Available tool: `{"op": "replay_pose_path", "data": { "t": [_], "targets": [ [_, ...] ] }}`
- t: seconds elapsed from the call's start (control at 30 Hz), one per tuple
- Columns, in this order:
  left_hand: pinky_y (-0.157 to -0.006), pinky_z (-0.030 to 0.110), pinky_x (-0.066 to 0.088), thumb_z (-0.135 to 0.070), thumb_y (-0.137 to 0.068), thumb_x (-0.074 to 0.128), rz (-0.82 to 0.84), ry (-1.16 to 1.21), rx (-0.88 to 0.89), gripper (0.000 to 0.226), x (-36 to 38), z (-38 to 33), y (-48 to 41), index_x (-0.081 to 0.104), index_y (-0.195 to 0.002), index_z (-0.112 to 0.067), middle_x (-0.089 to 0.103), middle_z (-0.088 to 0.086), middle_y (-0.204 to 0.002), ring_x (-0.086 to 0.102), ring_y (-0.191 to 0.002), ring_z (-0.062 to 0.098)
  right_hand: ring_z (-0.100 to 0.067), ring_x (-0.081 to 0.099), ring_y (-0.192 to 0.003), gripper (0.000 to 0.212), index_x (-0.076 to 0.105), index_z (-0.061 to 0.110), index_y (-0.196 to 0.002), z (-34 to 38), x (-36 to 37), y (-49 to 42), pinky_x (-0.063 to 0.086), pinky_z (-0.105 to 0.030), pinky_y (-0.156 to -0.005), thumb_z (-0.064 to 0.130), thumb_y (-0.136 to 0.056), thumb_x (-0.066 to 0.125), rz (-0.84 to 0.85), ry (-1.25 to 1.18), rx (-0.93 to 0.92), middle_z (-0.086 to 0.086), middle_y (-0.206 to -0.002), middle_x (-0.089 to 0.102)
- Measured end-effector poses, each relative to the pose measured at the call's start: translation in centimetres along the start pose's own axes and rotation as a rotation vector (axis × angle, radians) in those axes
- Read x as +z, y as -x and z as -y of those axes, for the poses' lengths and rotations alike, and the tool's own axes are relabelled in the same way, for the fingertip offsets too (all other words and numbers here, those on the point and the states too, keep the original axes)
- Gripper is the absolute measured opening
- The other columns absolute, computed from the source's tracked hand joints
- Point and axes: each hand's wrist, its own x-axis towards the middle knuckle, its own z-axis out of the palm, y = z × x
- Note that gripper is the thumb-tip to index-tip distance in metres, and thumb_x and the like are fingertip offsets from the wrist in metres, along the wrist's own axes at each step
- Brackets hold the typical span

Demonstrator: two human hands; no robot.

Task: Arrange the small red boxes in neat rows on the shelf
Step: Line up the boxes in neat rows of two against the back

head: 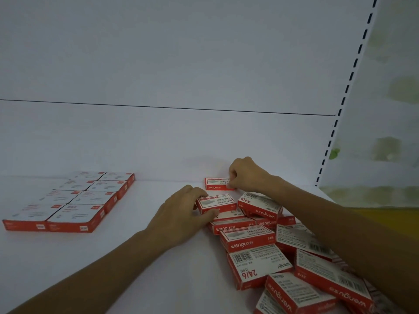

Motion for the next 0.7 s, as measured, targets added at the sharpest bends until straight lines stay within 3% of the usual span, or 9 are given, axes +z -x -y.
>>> {"op": "replay_pose_path", "data": {
  "t": [0.1,0.23,0.33,0.43,0.53,0.63,0.7],
  "targets": [
    [-0.078,0.017,0.041,-0.051,-0.082,0.055,0.004,0.012,-0.01,0.043,-0.1,-0.1,0.0,0.052,-0.118,-0.027,0.055,-0.009,-0.113,0.05,-0.093,0.005,-0.019,0.057,-0.07,0.022,0.055,0.006,-0.065,0.1,0.0,0.1,0.046,-0.023,-0.059,0.016,-0.079,0.069,-0.015,-0.01,0.023,-0.012,-0.077,0.063],
    [-0.077,0.017,0.041,-0.049,-0.081,0.058,0.001,0.046,0.005,0.043,-0.4,-0.3,0.2,0.055,-0.116,-0.025,0.057,-0.007,-0.111,0.051,-0.091,0.006,-0.023,0.062,-0.081,0.019,0.057,0.006,-0.085,0.6,0.3,0.5,0.051,-0.032,-0.072,0.024,-0.083,0.065,-0.02,0.06,0.065,-0.012,-0.094,0.065],
    [-0.078,0.018,0.042,-0.047,-0.081,0.059,-0.007,0.058,0.006,0.045,-0.6,-0.4,0.3,0.054,-0.119,-0.024,0.057,-0.005,-0.114,0.052,-0.093,0.008,-0.023,0.064,-0.089,0.027,0.058,0.007,-0.094,0.2,-0.7,1.1,0.049,-0.028,-0.07,0.034,-0.09,0.054,0.097,0.0,0.093,-0.009,-0.1,0.066],
    [-0.074,0.011,0.037,-0.044,-0.082,0.06,-0.045,0.075,0.016,0.047,-0.7,-0.2,0.3,0.052,-0.123,-0.024,0.055,-0.005,-0.115,0.05,-0.095,0.006,-0.015,0.061,-0.079,0.043,0.06,0.013,-0.099,-0.3,-2.1,2.7,0.048,-0.023,-0.063,0.048,-0.095,0.034,0.225,-0.195,0.158,-0.005,-0.097,0.065],
    [-0.071,0.007,0.034,-0.041,-0.082,0.061,-0.095,0.113,0.023,0.046,-0.7,-0.1,0.2,0.052,-0.123,-0.023,0.054,-0.005,-0.114,0.048,-0.095,0.004,-0.009,0.062,-0.077,0.051,0.063,0.02,-0.101,-0.3,-2.0,4.6,0.044,-0.019,-0.06,0.056,-0.093,0.027,0.25,-0.089,0.117,0.004,-0.095,0.064],
    [-0.067,0.003,0.031,-0.04,-0.082,0.062,-0.142,0.126,0.034,0.047,-0.6,-0.1,0.2,0.052,-0.124,-0.023,0.054,-0.006,-0.114,0.046,-0.093,0.003,-0.006,0.066,-0.064,0.04,0.065,0.026,-0.096,0.1,-1.1,6.3,0.046,-0.014,-0.053,0.052,-0.093,0.035,0.238,-0.118,0.09,0.007,-0.086,0.069],
    [-0.066,0.001,0.03,-0.041,-0.081,0.062,-0.158,0.132,0.038,0.046,-0.5,-0.1,0.3,0.052,-0.123,-0.025,0.054,-0.006,-0.113,0.046,-0.091,0.002,-0.006,0.066,-0.067,0.029,0.065,0.029,-0.091,0.3,-0.9,7.2,0.045,-0.015,-0.054,0.045,-0.092,0.04,0.192,-0.171,0.075,0.012,-0.086,0.067]
  ]
}}
